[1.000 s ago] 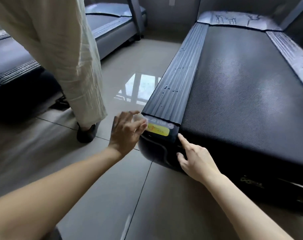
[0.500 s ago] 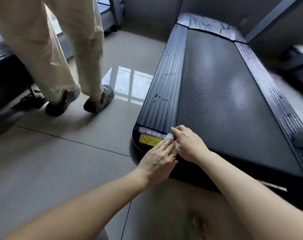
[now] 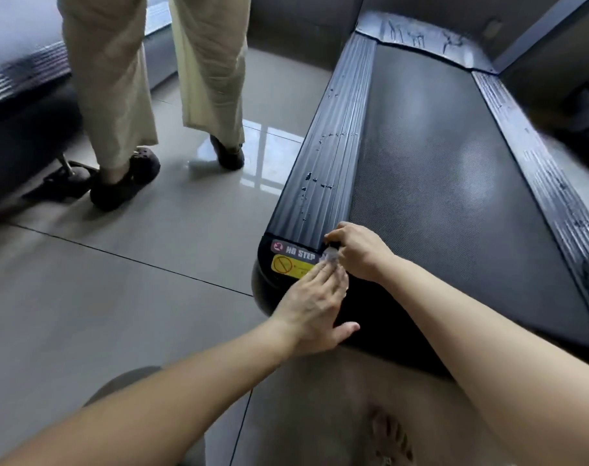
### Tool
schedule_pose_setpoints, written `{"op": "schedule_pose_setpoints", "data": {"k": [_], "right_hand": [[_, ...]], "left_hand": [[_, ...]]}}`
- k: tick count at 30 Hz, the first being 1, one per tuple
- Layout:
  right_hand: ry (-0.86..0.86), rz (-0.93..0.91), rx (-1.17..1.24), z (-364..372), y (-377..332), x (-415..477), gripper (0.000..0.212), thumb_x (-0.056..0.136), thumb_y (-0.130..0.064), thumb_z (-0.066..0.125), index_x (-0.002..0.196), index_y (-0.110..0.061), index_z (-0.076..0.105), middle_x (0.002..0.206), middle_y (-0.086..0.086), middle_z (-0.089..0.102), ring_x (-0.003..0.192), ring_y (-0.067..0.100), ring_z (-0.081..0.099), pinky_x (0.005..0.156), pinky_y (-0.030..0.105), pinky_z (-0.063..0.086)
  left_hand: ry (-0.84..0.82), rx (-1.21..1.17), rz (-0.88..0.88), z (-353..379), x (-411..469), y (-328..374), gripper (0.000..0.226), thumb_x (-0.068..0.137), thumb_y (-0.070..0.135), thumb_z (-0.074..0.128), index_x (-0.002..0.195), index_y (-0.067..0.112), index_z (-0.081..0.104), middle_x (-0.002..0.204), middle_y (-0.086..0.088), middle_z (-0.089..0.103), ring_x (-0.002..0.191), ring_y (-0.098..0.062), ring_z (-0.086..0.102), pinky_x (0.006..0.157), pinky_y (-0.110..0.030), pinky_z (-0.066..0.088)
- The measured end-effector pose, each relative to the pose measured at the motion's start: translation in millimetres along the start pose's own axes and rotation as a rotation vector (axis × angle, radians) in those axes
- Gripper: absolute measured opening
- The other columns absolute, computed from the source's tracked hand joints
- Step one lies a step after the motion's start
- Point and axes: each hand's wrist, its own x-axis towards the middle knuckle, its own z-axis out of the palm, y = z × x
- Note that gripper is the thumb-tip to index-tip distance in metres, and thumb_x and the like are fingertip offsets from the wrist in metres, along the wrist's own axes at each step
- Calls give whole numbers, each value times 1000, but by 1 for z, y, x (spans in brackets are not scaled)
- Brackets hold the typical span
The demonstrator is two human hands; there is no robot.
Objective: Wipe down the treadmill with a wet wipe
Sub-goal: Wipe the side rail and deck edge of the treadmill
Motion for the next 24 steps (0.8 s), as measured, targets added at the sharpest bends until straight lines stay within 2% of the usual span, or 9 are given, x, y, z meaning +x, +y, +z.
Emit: {"op": "schedule_pose_setpoints", "data": {"k": [2,6,10,12,14,16,18,22,24], "right_hand": [[-5,3,-6,0,-1,-1,34,94,-17,56,124,-21,72,116,3,61,116,25,59,97,34,48],[-7,7,-39,2,-6,-4,33,86,-7,50,108,-17,72,105,2,55,108,28,59,88,35,49],[49,25,-61,9,-13,-10,29,91,-11,50,108,-18,72,106,2,52,110,24,54,90,35,48],[76,41,-69,17,-17,-14,27,92,-12,48,107,-15,70,109,3,51,112,25,51,93,38,48],[124,60,-104,23,-21,-17,24,94,-17,48,106,-13,69,110,5,51,110,28,51,95,41,46],[191,50,-137,30,-26,-17,25,95,-21,49,109,-12,69,114,7,54,111,29,53,95,42,45],[233,-17,-134,37,-30,-18,27,96,-23,51,115,-13,67,123,6,58,116,29,54,98,42,43],[337,-45,-131,51,-35,-12,20,92,-18,54,104,-12,68,120,6,64,109,30,58,94,42,47],[413,-5,-122,57,-39,-8,16,91,-21,57,95,-11,69,111,6,65,101,29,59,91,40,49]], "left_hand": [[1,11,-44,1,-1,-5,91,95,66,40,155,-2,36,163,-24,32,156,-34,20,130,-40,6],[104,-32,-215,-7,-31,-55,89,97,69,37,156,2,38,163,-19,34,156,-29,23,128,-44,20],[155,-198,-424,-13,-51,-74,93,94,75,27,162,13,27,169,-9,24,158,-22,16,129,-35,6],[216,-304,-522,-12,-44,-66,90,94,73,27,160,13,31,168,-9,27,157,-22,19,128,-34,6],[260,-379,-497,-10,-35,-53,78,99,62,34,155,8,42,163,-14,36,155,-25,26,129,-40,16],[317,-388,-368,-2,-29,-39,56,103,38,44,141,-1,57,150,-19,52,146,-31,43,122,-47,32],[435,-361,-325,5,-27,-33,37,101,16,50,128,-3,67,136,-19,64,134,-32,55,113,-46,43],[682,-381,-601,-1,-22,-66,15,97,14,64,105,11,76,108,-7,69,100,-27,62,91,-38,53],[716,-621,-869,0,-24,-83,13,96,24,72,98,13,79,96,-4,69,88,-22,64,81,-31,53]]}}
